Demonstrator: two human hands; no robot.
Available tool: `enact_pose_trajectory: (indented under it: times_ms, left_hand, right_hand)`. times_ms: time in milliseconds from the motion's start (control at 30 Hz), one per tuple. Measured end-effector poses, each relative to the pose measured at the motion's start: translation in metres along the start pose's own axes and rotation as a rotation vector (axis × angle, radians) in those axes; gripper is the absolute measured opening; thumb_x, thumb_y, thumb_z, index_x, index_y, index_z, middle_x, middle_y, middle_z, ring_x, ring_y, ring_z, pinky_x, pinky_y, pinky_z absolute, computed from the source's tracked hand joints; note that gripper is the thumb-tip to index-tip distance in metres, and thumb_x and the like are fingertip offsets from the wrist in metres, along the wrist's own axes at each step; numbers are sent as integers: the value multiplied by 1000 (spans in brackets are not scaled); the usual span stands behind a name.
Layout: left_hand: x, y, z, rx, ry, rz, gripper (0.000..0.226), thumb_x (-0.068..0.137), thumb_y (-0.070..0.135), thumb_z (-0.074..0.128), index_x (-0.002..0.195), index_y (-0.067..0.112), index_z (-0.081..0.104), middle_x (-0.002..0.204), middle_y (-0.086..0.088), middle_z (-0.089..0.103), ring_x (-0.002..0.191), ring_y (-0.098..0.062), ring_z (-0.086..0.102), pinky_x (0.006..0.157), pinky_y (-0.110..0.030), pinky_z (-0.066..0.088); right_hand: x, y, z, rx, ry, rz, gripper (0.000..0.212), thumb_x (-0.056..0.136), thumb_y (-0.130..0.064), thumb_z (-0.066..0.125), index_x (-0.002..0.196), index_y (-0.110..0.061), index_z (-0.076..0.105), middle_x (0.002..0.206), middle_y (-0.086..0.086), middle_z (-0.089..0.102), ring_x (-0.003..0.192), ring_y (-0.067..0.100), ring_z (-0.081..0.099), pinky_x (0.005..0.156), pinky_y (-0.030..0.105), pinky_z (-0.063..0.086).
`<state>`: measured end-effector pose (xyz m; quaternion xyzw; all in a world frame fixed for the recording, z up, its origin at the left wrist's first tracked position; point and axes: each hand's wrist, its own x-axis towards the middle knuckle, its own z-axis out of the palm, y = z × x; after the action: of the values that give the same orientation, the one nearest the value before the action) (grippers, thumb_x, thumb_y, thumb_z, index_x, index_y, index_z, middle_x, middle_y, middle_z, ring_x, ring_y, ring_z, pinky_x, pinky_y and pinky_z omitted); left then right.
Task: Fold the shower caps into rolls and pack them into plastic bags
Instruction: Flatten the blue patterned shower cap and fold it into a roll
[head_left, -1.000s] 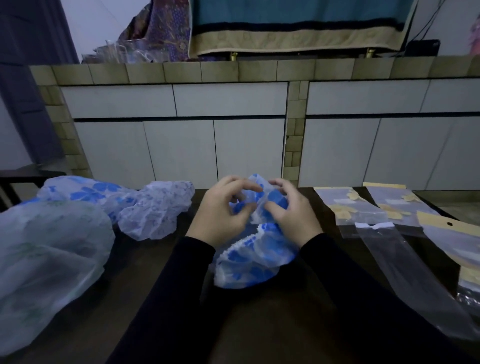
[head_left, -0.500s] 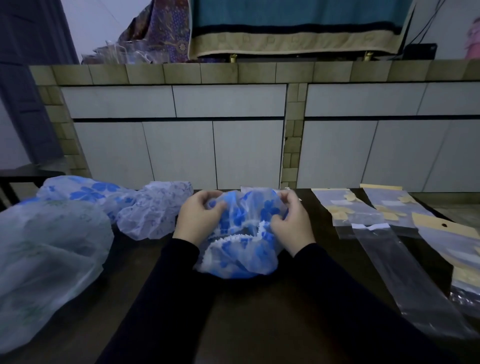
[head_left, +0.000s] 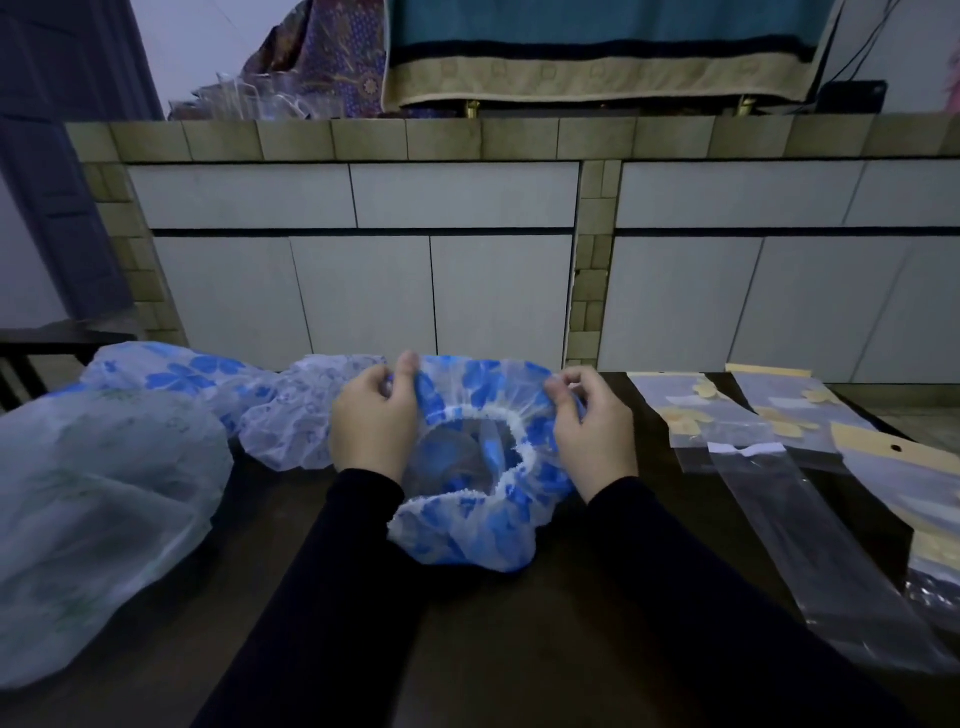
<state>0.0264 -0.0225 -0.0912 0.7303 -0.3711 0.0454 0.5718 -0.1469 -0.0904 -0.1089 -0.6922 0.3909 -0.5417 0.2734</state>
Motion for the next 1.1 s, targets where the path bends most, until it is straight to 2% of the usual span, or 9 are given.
enact_pose_trajectory:
  times_ms: [100,233,300,400,533,667,800,967,1100]
  left_hand:
    - [-2,0,-1,-13,-2,-21,52,97,41,46,54,13,36,50,3,33,51,-15,36,49,-31,28]
    - [-11,2,8,-25,-148,147,36,95,39,49,68,15,51,62,5,49,62,-12,46,56,-24,34]
    - [-12,2,10,-22,-251,250,21,93,35,53,79,19,58,76,6,56,71,-7,51,62,-15,35]
    - [-15,3,11,-145,-404,428,16,83,24,56,92,15,65,88,4,62,82,-7,55,73,-14,40]
    - [-13,-1,13,-183,-369,425,5,81,24,72,85,23,69,79,9,67,69,-3,55,65,-12,41]
    - [-5,-8,6,-130,-507,154,49,78,58,66,59,14,56,51,9,44,50,-6,38,49,-21,30]
    - [-5,-5,-1,-500,-781,-99,29,91,22,62,65,14,53,54,8,54,48,-2,47,50,-17,36]
    - [0,-10,10,-456,-408,-32,20,87,7,66,75,17,53,63,3,56,58,-11,50,60,-28,42]
    - [2,-8,2,-362,-224,102,20,80,16,75,77,27,59,72,3,64,68,-13,58,66,-26,49]
  right_hand:
    - [0,2,1,-118,-76,54,13,100,-24,46,102,-21,59,93,-5,62,81,3,58,62,7,42]
    - [-2,4,7,-477,-109,-126,35,95,-16,46,128,-27,54,127,-7,54,119,12,44,97,31,36]
    - [0,-2,4,-471,-57,-263,38,93,-26,47,130,-27,54,131,-7,51,125,12,38,105,38,26]
    - [-1,-8,3,-413,-260,-427,45,91,-38,45,135,-30,49,134,-9,52,126,9,39,108,39,21]
    - [0,-3,2,-401,-267,-417,29,91,-32,57,119,-24,60,96,-6,66,89,14,56,89,34,40]
    - [2,-1,-4,-305,-46,-176,19,99,-38,43,93,-26,57,74,-7,58,66,11,54,61,32,47]
    - [4,-6,-6,-170,52,60,21,101,-36,38,92,-24,52,76,-9,55,74,14,56,62,31,45]
    - [3,-5,-4,-398,-53,-49,6,94,-20,51,98,-23,53,93,-10,50,90,10,50,85,33,45]
    - [1,-20,-4,-245,-101,-74,36,77,-4,56,104,-25,47,98,-10,47,100,13,50,91,36,49]
